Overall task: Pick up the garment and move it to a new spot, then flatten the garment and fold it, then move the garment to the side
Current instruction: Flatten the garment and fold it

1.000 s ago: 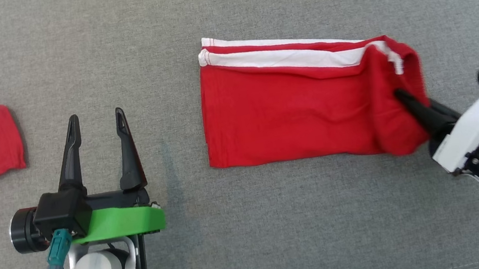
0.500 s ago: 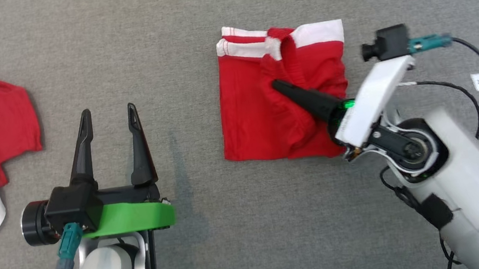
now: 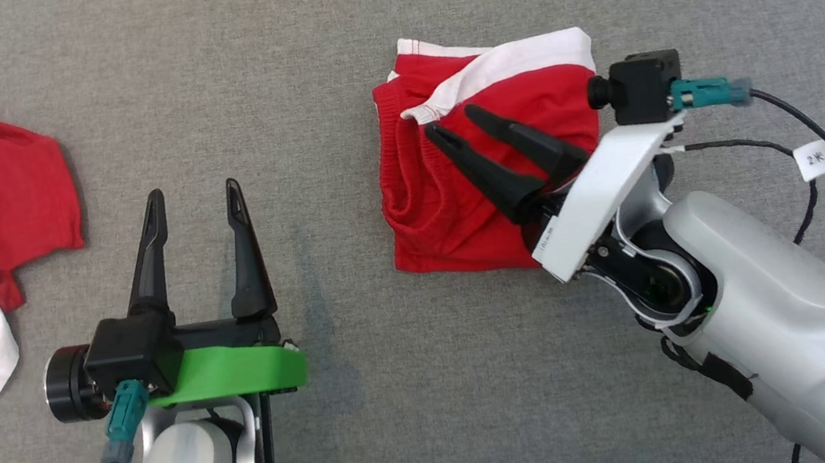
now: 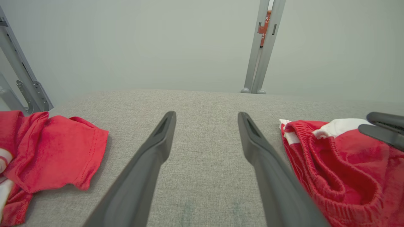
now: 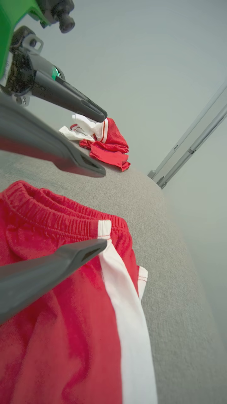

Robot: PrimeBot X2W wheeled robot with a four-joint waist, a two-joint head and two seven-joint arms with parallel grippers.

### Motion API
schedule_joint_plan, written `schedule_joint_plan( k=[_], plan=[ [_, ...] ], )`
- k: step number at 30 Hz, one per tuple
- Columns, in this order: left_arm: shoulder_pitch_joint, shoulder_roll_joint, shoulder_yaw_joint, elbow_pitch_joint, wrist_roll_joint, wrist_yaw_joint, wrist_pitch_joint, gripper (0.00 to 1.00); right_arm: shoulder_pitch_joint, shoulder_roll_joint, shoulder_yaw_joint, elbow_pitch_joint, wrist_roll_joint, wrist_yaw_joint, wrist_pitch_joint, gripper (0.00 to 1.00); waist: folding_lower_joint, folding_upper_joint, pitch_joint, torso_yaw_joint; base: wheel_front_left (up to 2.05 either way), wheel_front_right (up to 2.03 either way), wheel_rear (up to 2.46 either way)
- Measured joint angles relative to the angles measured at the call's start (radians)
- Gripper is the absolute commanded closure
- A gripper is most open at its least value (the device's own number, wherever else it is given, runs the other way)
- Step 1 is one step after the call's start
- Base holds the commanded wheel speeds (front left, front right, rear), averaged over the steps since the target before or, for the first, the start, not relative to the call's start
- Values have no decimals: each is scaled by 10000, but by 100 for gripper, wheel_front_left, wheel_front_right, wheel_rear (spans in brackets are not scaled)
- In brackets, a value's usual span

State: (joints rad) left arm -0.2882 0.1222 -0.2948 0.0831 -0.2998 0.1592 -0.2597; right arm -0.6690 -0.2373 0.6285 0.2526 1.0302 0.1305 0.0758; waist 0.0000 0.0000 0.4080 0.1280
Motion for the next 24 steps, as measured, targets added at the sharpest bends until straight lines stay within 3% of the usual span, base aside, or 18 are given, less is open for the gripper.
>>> schedule_joint_plan(
  k=[6,10,15,20,24],
  plan=[
    [36,104,56,-10,17,13,-13,0,105,-1208,570,-284,-441,0,-2431,0,0,0,-217,-294,0,0,0],
    [206,238,146,-50,15,98,-10,0,663,-1960,144,-330,-485,0,-3208,0,0,0,-383,-575,0,0,0],
    [410,424,288,-161,-48,176,88,0,1862,-2439,-1785,-667,-1114,0,-3375,0,0,0,-612,-977,0,0,0],
    [690,539,391,-290,-121,265,213,0,3430,-2245,-3705,-1406,-2104,0,-3377,0,0,0,-885,-1333,0,0,0],
    [961,644,499,-387,-207,355,255,0,4397,-2013,-4502,-1952,-2888,0,-3377,0,0,0,-1160,-1547,0,0,0]
  ],
)
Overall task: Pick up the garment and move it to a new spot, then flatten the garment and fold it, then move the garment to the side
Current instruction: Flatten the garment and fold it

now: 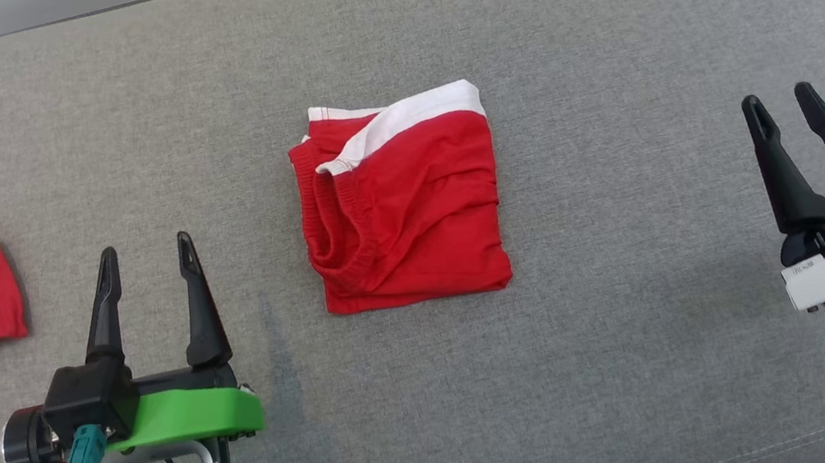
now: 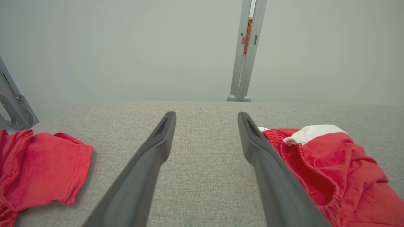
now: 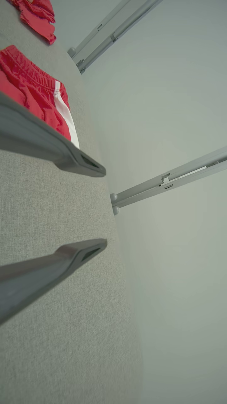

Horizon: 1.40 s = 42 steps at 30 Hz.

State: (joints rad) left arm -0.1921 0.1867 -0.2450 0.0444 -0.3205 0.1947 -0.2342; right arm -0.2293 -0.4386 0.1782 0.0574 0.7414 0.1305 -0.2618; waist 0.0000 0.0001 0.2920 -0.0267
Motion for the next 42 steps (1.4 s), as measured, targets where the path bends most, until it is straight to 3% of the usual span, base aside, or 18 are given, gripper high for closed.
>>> schedule_joint_plan(
  k=[15,42],
  plan=[
    [1003,142,52,40,-261,180,88,0,2109,688,-838,-1183,-2481,2,171,0,0,0,-1012,-361,0,0,0],
    [2087,205,-418,817,-391,92,-15,0,3561,1254,-1377,-1647,-3160,2,1373,0,0,0,-2636,38,0,0,0]
  ],
)
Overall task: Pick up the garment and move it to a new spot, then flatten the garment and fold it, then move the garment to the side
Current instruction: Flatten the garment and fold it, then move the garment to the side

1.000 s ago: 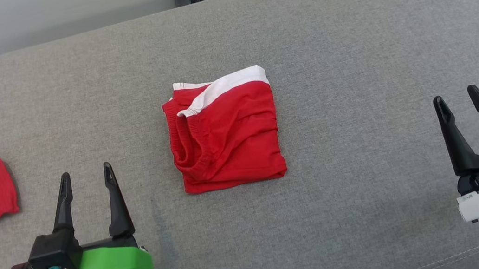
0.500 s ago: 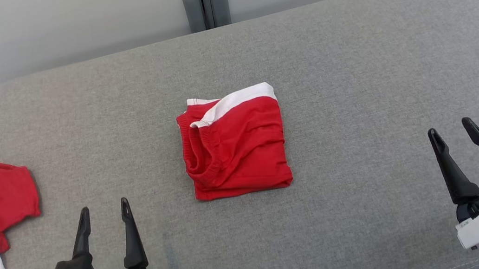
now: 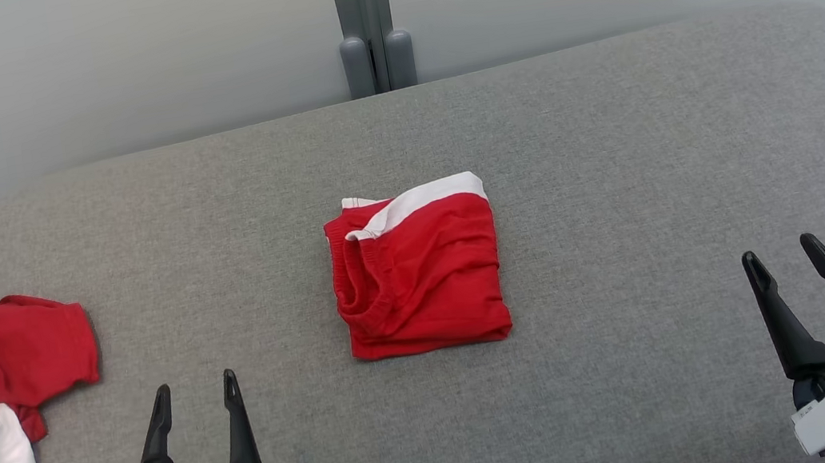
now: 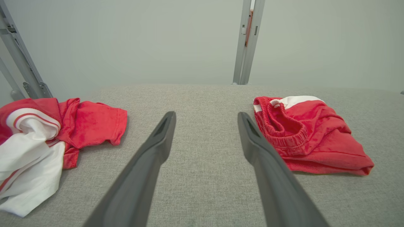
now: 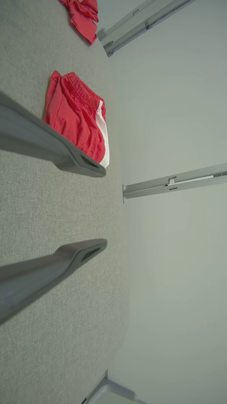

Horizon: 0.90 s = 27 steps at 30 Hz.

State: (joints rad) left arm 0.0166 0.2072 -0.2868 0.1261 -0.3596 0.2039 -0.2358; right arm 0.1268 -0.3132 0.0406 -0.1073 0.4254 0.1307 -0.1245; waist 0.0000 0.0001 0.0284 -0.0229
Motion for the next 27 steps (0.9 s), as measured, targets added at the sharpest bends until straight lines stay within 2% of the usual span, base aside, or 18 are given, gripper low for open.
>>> schedule_joint_plan(
  k=[27],
  plan=[
    [-4,121,-19,13,-86,121,-79,0,125,23,-186,-169,-36,0,236,0,0,0,-16,187,0,0,0]
  ],
)
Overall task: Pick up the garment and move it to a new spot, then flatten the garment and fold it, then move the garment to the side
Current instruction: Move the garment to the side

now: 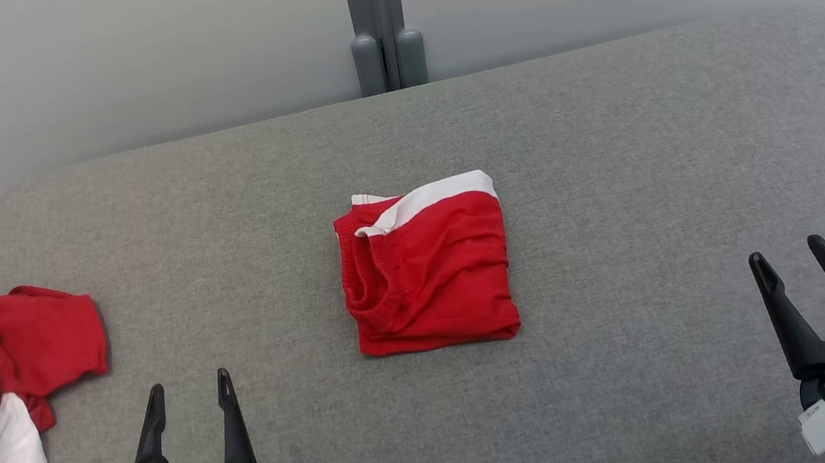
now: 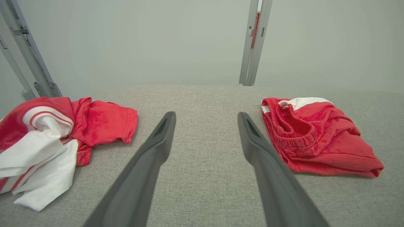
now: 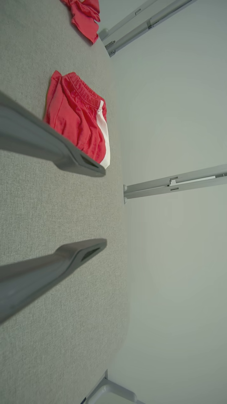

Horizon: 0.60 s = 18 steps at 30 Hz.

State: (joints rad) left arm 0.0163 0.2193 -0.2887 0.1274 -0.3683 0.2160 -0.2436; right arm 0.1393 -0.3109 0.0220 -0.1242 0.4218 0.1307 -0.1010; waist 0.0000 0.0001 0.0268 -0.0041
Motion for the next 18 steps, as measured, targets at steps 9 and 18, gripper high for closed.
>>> schedule_joint_plan(
  k=[9,18],
  plan=[
    [-1180,-196,-180,-537,288,-63,-117,0,-718,-412,63,163,194,0,280,0,0,0,800,421,0,0,0],
    [-2446,-865,-380,-637,639,-426,-174,0,-2666,-970,1567,1409,702,0,512,0,0,0,2115,1426,0,0,0]
  ],
)
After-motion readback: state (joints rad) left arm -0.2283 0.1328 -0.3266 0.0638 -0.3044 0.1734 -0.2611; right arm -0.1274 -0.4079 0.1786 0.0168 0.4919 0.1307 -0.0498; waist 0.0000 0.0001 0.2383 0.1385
